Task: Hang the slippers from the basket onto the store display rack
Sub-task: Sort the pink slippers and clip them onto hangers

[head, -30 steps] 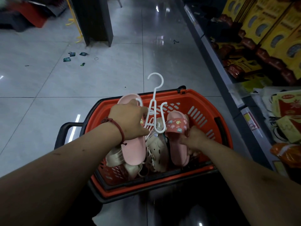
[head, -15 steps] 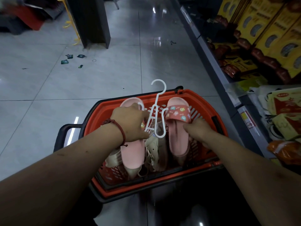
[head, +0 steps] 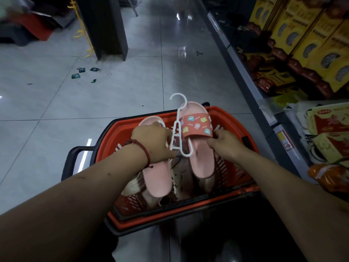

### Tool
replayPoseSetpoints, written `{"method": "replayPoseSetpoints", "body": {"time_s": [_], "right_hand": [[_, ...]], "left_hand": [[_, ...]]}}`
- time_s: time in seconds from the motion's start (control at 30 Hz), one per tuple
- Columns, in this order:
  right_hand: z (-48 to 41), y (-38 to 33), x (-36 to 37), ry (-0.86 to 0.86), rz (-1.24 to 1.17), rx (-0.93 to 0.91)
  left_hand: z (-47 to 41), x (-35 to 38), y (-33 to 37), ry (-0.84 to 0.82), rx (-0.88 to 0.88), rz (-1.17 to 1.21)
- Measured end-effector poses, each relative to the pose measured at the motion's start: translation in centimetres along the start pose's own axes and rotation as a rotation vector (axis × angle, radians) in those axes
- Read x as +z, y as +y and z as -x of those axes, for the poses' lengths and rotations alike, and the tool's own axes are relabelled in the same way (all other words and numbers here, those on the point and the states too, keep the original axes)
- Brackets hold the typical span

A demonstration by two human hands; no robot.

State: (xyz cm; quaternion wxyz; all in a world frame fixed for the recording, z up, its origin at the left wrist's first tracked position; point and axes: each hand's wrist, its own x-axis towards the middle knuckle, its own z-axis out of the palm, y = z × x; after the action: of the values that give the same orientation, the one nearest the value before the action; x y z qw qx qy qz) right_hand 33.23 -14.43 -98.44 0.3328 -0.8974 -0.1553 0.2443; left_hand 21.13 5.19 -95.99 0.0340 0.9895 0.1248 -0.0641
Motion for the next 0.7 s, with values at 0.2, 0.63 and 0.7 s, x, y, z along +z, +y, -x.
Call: {"method": "replayPoseSetpoints", "body": {"time_s": [0.2,0.63,0.7], "right_hand": [[0.1,0.5,0.4,-0.225,-0.003,0.000],[-0.6,-2.2,0.7,0.178,-0.119,-0.156],[-0.6,-3.0,1.0,0.144,-0.233,-0.131]], "left_hand": [[-0.6,-0.7,-0.7,0.161,-0.090,0.099],[0.1,-0.8,0.2,0.289,0.006,0.086],[0.1,-0.7,-0.1,0.294,0.018,0.084]]}}
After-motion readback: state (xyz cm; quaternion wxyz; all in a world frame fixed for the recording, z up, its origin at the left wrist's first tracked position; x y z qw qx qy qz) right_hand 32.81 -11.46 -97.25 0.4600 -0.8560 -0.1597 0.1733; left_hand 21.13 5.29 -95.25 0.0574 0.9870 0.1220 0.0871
